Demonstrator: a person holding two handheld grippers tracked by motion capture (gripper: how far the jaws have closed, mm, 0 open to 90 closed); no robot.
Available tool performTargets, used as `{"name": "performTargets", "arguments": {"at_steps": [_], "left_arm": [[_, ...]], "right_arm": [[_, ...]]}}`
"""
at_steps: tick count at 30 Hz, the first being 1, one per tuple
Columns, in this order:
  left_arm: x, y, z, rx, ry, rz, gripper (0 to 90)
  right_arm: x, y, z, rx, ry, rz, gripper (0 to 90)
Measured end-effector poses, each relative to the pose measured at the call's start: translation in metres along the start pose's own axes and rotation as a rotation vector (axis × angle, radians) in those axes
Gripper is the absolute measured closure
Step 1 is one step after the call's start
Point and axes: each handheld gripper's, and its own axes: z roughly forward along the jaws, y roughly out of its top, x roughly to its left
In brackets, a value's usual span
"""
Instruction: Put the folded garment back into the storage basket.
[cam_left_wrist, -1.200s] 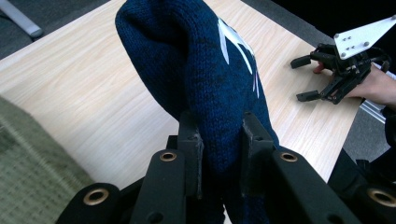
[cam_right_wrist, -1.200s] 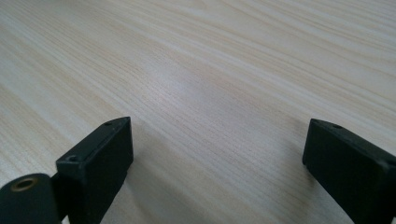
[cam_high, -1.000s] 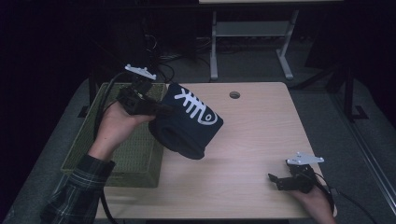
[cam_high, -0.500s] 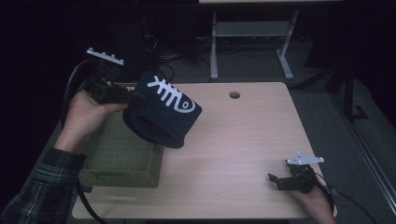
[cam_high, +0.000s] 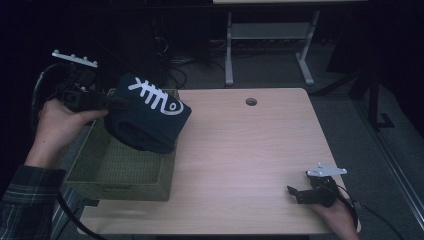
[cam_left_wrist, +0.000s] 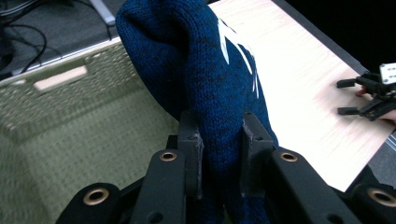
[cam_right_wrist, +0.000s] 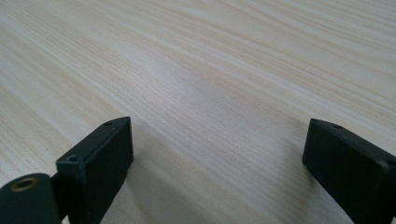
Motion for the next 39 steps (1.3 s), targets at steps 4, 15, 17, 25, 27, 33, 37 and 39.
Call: {"name": "performTargets", "arguments": {"at_steps": [4, 15, 17, 25, 27, 33, 37, 39], "left_arm": [[0.010, -0.010, -0.003, -0.010, 0.007, -0.032, 74.1], [0.033, -0.034, 0.005, -0.005, 0.011, -0.100, 74.1], [0.036, -0.039, 0.007, -0.001, 0.014, -0.113, 74.1], [0.053, -0.056, 0.017, 0.007, 0.023, -0.164, 74.1], [0.057, -0.059, 0.019, 0.004, 0.024, -0.182, 74.1], [0.064, -0.069, 0.021, 0.010, 0.032, -0.197, 74.1], [0.067, -0.076, 0.028, 0.014, 0.026, -0.216, 74.1], [0.069, -0.078, 0.030, 0.019, 0.023, -0.220, 74.1]], "right_arm": [[0.000, 0.000, 0.000, 0.000, 0.000, 0.000, 8.2], [0.000, 0.000, 0.000, 0.000, 0.000, 0.000, 8.2], [0.000, 0.000, 0.000, 0.000, 0.000, 0.000, 8.2], [0.000, 0.000, 0.000, -0.001, 0.000, -0.001, 8.2], [0.000, 0.000, 0.000, -0.001, -0.001, -0.001, 8.2], [0.000, 0.000, 0.000, -0.001, -0.001, -0.001, 8.2], [0.000, 0.000, 0.000, -0.001, -0.001, -0.001, 8.2], [0.000, 0.000, 0.000, -0.001, -0.001, -0.001, 8.2]]}}
